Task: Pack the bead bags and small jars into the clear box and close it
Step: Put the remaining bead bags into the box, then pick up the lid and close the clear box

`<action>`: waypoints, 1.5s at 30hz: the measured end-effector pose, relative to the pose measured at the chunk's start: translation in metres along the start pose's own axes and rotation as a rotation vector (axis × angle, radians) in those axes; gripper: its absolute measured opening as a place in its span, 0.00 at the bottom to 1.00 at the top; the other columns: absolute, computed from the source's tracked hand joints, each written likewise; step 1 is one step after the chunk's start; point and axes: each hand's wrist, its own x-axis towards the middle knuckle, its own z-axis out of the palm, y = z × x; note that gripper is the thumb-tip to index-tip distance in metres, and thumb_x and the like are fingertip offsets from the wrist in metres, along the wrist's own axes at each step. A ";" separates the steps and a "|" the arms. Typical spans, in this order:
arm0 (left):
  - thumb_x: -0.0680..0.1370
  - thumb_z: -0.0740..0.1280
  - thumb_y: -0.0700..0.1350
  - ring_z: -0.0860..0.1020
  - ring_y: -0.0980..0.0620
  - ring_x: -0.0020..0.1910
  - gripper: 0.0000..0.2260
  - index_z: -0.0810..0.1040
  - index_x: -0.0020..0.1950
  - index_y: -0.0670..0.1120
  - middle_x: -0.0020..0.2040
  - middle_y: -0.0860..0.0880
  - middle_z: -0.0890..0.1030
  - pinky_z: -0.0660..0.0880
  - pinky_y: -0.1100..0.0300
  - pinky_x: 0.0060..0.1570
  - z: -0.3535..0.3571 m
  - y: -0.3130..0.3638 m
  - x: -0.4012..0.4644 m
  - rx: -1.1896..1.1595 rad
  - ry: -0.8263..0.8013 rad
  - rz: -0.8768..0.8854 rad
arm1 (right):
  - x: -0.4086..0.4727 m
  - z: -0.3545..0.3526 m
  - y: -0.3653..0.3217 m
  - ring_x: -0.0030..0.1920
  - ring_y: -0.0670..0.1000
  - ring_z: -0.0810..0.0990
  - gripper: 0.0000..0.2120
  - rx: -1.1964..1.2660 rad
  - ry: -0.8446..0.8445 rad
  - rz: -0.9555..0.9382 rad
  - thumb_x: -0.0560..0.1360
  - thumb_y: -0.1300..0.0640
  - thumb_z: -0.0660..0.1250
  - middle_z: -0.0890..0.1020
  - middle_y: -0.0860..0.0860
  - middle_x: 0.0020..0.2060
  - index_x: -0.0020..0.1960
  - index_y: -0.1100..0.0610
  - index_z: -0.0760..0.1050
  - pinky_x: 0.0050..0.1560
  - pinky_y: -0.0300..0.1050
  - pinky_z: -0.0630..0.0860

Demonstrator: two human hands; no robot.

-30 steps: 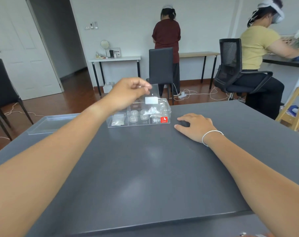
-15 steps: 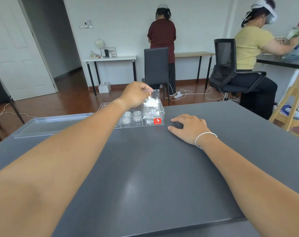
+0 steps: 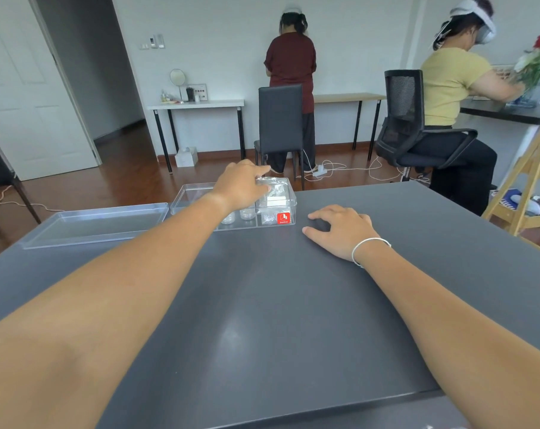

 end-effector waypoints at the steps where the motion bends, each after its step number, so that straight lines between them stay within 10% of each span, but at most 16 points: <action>1: 0.76 0.62 0.46 0.65 0.41 0.65 0.20 0.68 0.69 0.48 0.64 0.44 0.72 0.62 0.52 0.66 -0.001 0.000 -0.001 -0.010 0.011 0.006 | 0.000 0.000 0.000 0.69 0.53 0.64 0.22 0.002 0.003 0.000 0.73 0.38 0.54 0.68 0.47 0.69 0.64 0.42 0.68 0.69 0.56 0.57; 17: 0.75 0.65 0.43 0.72 0.52 0.44 0.12 0.79 0.57 0.48 0.48 0.49 0.77 0.69 0.60 0.52 -0.048 -0.077 -0.083 -0.151 0.274 -0.025 | -0.027 -0.006 -0.020 0.62 0.53 0.73 0.17 0.029 0.065 -0.085 0.73 0.42 0.60 0.77 0.49 0.61 0.56 0.48 0.76 0.62 0.50 0.67; 32: 0.76 0.62 0.45 0.67 0.39 0.66 0.16 0.73 0.64 0.49 0.66 0.44 0.74 0.65 0.47 0.66 -0.096 -0.196 -0.181 0.240 0.156 -0.325 | -0.057 0.025 -0.144 0.59 0.50 0.75 0.15 0.172 0.049 -0.437 0.72 0.47 0.64 0.80 0.47 0.56 0.56 0.50 0.77 0.62 0.46 0.68; 45: 0.75 0.64 0.42 0.71 0.41 0.61 0.11 0.79 0.57 0.45 0.59 0.45 0.79 0.67 0.48 0.63 -0.118 -0.223 -0.195 0.194 0.155 -0.299 | -0.028 0.064 -0.250 0.65 0.54 0.68 0.22 0.185 0.019 -0.503 0.76 0.51 0.58 0.69 0.49 0.68 0.69 0.51 0.65 0.67 0.48 0.63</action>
